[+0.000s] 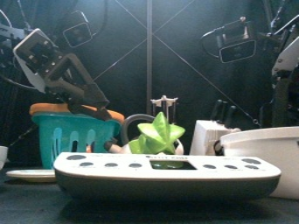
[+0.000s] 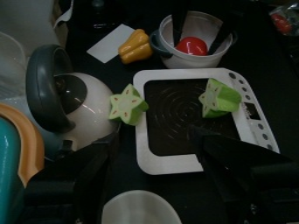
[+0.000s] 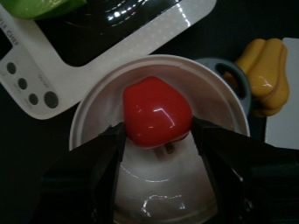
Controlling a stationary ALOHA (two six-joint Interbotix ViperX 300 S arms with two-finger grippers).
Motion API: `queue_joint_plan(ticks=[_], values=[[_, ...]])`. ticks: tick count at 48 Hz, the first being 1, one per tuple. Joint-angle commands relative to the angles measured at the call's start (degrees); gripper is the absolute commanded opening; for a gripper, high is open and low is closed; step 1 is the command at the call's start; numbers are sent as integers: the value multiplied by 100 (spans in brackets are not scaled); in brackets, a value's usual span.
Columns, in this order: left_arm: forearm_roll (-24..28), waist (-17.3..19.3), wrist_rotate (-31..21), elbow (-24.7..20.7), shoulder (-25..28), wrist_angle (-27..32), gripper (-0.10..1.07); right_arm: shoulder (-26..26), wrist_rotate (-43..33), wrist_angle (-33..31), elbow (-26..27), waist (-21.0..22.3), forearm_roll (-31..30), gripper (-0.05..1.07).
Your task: Grab apple
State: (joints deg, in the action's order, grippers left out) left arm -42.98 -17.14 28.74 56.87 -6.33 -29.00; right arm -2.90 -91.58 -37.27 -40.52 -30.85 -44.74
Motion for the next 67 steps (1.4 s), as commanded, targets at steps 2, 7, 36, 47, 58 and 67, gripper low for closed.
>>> queue_joint_plan(ticks=[2,7,36,47,58,67], values=[[0,26,9,-53,-70,-18,97,290,0,-237,44,18,-26,67],[0,26,9,-53,-62,0,97,448,0,-387,62,-18,-88,67],[-18,35,9,-44,-70,9,97,677,-35,-519,193,-211,-176,74],[-44,35,9,-35,-70,9,97,563,-26,-422,229,-185,-149,101],[-44,35,9,-26,-62,9,97,193,-26,-62,237,-62,-149,104],[-44,44,9,-9,-62,9,97,-9,-9,9,237,141,-185,104]])
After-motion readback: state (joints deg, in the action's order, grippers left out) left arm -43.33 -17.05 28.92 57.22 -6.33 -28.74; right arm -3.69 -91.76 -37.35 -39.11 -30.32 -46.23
